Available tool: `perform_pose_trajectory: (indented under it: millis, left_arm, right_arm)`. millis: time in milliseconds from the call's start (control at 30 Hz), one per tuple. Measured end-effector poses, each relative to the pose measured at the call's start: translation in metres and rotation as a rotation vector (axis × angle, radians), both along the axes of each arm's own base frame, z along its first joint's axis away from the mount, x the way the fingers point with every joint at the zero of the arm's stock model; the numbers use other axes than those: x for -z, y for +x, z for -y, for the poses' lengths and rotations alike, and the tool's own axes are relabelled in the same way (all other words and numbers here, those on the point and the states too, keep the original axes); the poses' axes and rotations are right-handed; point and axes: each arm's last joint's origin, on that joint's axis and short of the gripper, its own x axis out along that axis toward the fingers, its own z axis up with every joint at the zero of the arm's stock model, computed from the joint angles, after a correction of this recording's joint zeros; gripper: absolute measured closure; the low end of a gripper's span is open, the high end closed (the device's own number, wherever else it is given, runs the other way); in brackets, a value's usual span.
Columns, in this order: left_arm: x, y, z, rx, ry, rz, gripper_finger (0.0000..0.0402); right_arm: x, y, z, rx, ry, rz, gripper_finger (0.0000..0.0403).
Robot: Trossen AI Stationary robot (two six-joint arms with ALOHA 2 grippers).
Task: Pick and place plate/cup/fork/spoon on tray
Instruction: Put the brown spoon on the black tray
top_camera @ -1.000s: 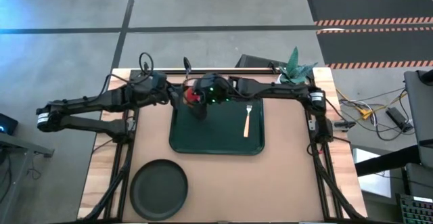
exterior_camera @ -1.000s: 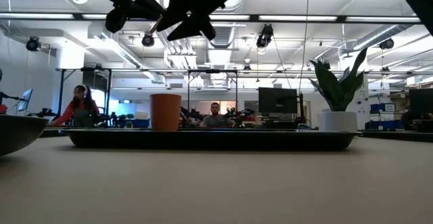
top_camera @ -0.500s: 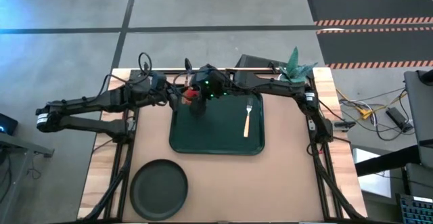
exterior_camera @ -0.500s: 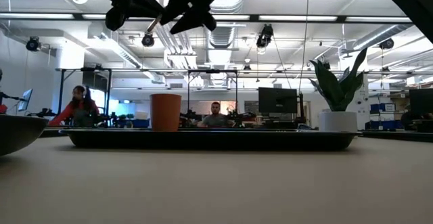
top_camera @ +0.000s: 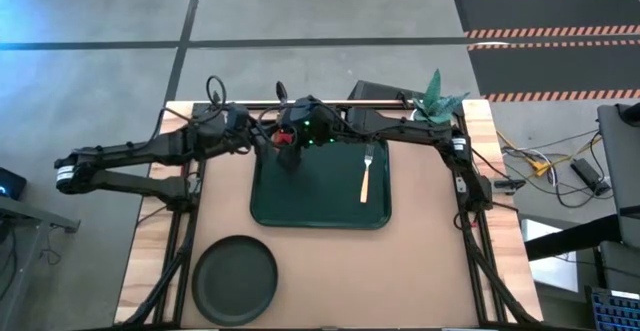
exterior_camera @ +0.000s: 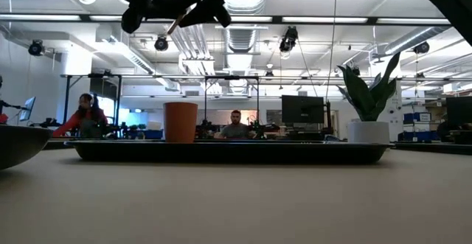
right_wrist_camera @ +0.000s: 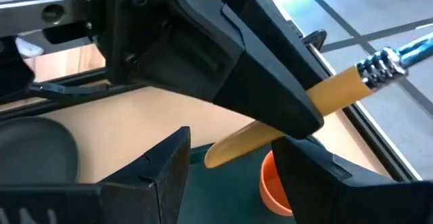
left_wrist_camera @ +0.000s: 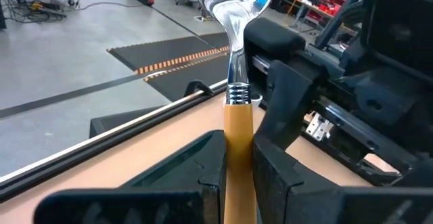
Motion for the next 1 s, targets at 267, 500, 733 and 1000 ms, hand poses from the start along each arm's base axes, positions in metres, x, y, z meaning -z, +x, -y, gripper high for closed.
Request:
perform_pose_trajectory:
  millis: [267,500,733,1000]
  left_arm:
    - [-0.010,-0.001,0.002,0.069,0.020,0.071,0.0373]
    - [-0.010,-0.002,0.003,0.088,0.019,0.077,0.0373]
    - [-0.008,0.000,0.004,0.113,0.012,0.067,0.0373]
    - [-0.009,-0.001,0.004,0.111,0.013,0.071,0.0398]
  right_arm:
    - [0.006,0.003,-0.001,0.002,-0.013,0.014,0.0206]
    - [0.008,0.004,0.000,-0.001,-0.036,0.022,0.0206]
    - [0.008,0.004,0.001,0.040,-0.061,0.021,0.0250]
    - [0.011,0.003,0.004,0.061,-0.072,-0.008,0.0381]
